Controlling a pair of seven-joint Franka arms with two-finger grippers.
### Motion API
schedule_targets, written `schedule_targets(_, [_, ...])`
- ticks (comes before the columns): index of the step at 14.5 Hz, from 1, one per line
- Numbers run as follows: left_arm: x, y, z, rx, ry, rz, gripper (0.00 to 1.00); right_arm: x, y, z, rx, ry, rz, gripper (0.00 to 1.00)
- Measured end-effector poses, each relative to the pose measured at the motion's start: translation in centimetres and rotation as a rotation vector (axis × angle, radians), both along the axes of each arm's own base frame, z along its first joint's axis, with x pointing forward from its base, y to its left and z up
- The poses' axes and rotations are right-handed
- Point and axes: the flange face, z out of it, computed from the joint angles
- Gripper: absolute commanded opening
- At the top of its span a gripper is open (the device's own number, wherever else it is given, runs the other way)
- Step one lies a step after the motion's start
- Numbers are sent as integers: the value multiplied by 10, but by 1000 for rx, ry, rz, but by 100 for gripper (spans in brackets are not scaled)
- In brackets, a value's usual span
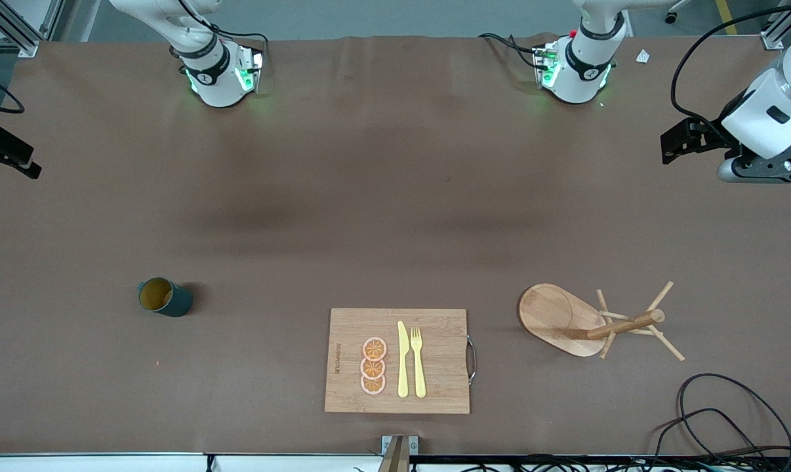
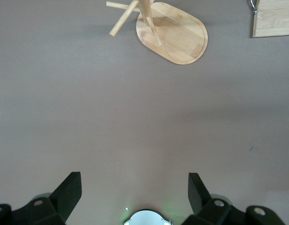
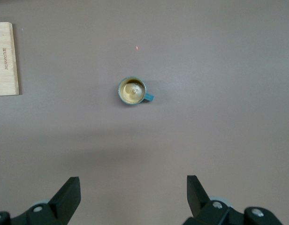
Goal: Pass cup and hang on rack
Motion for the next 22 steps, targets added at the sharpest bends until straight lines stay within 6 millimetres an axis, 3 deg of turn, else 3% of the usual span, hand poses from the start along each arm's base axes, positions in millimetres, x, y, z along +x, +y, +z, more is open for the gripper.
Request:
schedule_targets(6, [-7,-5,-1,-26,-20,-4,100,2,0,-3,0,1,2,100])
schedule_targets(8, [-13,-6,2,-23,-31,-5,100,16,0,-22,-4,14,32,100])
schedule_targets(10, [-16,-7,4,-24,-36,-6,100,47,3,-67,-8,37,58,100])
schedule_targets(14, [-17,-7,3,-24,-35,-6,100,106,23,-183,42,80,75,100])
schedule_targets(18, [-17,-7,3,-24,-37,-6,100,132,36,-280,93,136,52,100])
schedule_targets(22, [-17,-8,3,-24,-37,-6,100,140,46,-343,86,180,28,100])
